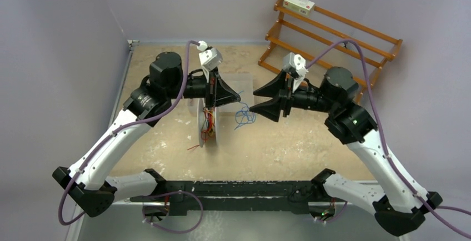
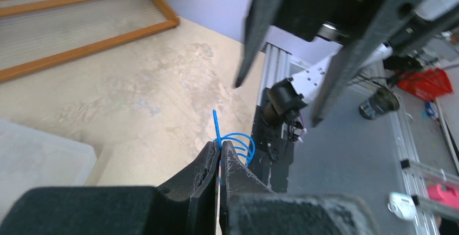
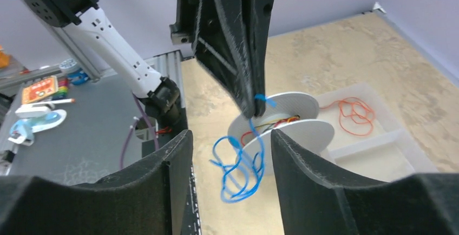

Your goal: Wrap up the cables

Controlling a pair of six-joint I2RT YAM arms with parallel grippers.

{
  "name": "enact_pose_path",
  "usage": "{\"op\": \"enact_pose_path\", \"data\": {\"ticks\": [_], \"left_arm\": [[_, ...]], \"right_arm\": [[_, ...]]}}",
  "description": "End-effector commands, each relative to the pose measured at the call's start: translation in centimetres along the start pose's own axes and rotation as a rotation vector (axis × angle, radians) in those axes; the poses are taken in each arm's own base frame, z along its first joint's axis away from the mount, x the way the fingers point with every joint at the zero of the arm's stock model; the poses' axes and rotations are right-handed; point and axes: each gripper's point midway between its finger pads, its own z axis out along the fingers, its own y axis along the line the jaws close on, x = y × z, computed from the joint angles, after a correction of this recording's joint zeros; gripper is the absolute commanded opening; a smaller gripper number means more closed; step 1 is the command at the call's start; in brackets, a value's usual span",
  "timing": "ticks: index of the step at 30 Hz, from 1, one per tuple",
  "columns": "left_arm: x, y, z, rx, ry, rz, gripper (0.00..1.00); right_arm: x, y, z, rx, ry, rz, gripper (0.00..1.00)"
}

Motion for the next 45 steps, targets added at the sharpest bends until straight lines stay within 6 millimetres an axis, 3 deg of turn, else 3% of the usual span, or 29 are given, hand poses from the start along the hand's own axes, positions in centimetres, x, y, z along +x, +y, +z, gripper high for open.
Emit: {"op": "enact_pose_path", "data": {"ticks": [1,6,13,20,26,31,40,44,45], "left_arm": [[-2.8,2.2,-0.9,-0.191,-0.146,0.001,0.0],[-3.4,3.4,-1.5,-0.283,-0.203,-0.042,0.0],[-4.2,4.0,-2.2,-0.34,-0.268,-0.089,0.0],[-4.5,5.7,-2.9,-0.447,-0.306,-0.147,0.0],[-4.8,6.6,-3.6,-0.511,-0.343,-0.177,0.0],[-4.6,6.8,-3.7,-0.529,-0.339,-0.185,0.0],[-4.5,6.8,-3.9,-0.536,-0.336,-0.186,0.0],[-4.5,6.8,-4.0,-0.538,-0.339,-0.19,0.0],[-4.5,6.8,-4.0,-0.538,-0.339,-0.19,0.0]], "right_arm": [[0.5,-0.1,-2.1,0.111,-0.024,0.001,0.59],[1.2,-1.2,-3.4,0.226,-0.07,0.019,0.59],[1.5,0.4,-3.3,0.113,-0.163,-0.11,0.55],[3.7,-0.2,-0.5,-0.013,-0.148,-0.223,0.5],[3.7,0.3,1.4,-0.063,-0.173,-0.346,0.51],[3.4,-0.6,3.9,0.007,-0.147,-0.449,0.51],[1.9,-2.8,4.3,0.119,-0.169,-0.514,0.48],[3.1,-3.4,4.9,0.12,-0.133,-0.501,0.48],[1.9,-3.2,5.0,0.122,-0.151,-0.509,0.48]]}}
